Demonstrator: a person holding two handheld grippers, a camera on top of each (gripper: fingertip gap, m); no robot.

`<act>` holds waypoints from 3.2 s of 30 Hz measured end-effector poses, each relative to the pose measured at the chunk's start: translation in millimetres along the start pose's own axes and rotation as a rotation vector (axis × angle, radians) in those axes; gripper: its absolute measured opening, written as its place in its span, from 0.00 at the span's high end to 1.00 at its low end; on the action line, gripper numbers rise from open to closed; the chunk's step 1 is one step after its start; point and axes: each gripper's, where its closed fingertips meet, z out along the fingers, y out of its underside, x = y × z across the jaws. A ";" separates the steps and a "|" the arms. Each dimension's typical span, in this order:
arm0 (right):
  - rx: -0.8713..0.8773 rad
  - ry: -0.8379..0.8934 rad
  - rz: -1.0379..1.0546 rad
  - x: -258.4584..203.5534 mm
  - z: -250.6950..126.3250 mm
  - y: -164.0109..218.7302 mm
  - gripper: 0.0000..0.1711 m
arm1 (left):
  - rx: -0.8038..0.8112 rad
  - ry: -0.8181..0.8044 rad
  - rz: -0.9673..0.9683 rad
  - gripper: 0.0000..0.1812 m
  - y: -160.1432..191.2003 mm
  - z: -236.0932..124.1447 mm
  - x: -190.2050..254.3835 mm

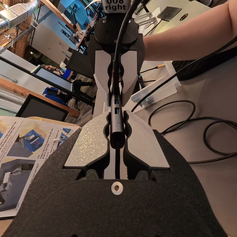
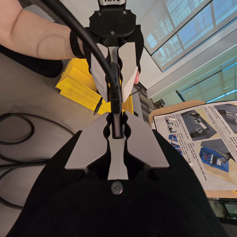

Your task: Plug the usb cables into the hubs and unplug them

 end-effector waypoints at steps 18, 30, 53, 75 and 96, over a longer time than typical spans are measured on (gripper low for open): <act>-0.080 0.112 0.128 27.3 -11.5 26.5 0.86 | -0.246 -0.205 0.048 0.91 33.1 2.6 -30.9; -0.078 0.464 0.704 78.9 -40.0 4.3 0.81 | -0.531 -0.424 0.265 0.91 63.0 8.0 -53.6; -0.139 0.435 0.860 60.5 16.7 60.2 0.87 | -0.617 -0.551 0.392 0.91 71.0 14.2 -63.2; -0.120 0.474 0.796 63.7 15.3 57.1 0.90 | -0.632 -0.602 0.306 0.90 80.7 16.2 -69.2; -0.120 0.345 0.832 54.8 18.0 61.2 0.90 | -0.544 -0.542 0.390 0.91 78.0 26.1 -57.5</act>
